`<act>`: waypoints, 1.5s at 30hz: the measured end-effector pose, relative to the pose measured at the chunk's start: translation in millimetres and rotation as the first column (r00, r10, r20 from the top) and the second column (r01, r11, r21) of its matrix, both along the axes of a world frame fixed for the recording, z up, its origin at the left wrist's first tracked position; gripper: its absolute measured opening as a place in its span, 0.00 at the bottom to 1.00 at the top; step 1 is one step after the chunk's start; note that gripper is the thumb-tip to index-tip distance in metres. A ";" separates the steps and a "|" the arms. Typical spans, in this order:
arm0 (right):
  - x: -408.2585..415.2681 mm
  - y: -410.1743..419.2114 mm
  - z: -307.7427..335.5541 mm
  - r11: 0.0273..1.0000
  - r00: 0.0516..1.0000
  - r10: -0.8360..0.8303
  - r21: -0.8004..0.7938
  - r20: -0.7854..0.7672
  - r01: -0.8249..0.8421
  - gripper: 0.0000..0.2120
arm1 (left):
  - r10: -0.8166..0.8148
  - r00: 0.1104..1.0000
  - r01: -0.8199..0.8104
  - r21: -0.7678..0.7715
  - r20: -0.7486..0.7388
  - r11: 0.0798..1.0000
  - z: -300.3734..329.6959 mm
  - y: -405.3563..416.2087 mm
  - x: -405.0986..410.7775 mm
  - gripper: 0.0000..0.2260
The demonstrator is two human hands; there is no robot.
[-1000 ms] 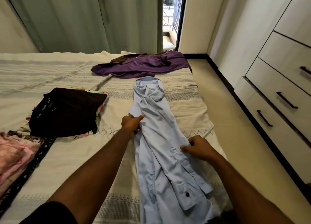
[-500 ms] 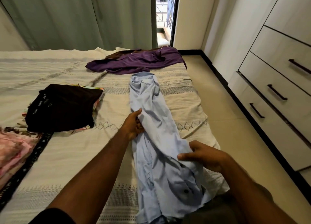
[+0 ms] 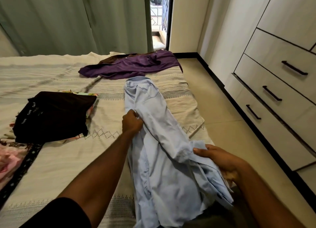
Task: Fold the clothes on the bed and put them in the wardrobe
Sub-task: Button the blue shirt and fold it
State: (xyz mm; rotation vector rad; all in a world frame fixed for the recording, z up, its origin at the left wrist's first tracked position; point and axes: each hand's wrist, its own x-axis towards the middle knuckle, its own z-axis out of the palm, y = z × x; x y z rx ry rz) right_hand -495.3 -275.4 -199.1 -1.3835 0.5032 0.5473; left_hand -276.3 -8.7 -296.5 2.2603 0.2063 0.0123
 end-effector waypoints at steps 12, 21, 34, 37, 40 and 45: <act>42.0 68.4 21.8 0.885 0.964 0.028 0.442 0.264 -0.147 0.22 | -0.509 0.860 0.367 0.660 0.027 0.656 7.6 20.6 30.0 0.16; 14.3 37.0 -63.3 0.923 0.956 0.292 -0.259 -0.010 -0.285 0.33 | -0.533 0.846 0.477 0.496 -0.035 0.725 -5.3 50.4 47.3 0.22; -16.3 37.8 -85.2 0.981 0.979 0.186 -0.066 0.084 -0.181 0.34 | 0.022 0.998 -0.026 0.064 0.065 0.998 1.1 1.1 -227.7 0.18; -30.0 41.7 -91.5 0.991 0.987 0.130 -0.040 0.098 -0.127 0.36 | -0.073 0.989 0.108 0.289 -0.129 0.951 -2.4 -5.8 -255.4 0.27; -43.1 46.0 -86.8 0.872 0.929 0.310 -0.450 0.202 -0.193 0.39 | -0.172 0.961 0.248 0.403 -0.215 0.881 -6.0 -11.5 -267.7 0.25; -55.5 36.7 -70.2 0.497 0.820 0.569 -0.821 0.066 -0.279 0.43 | -0.248 0.946 0.314 0.408 -0.208 0.857 2.9 -4.2 -281.9 0.20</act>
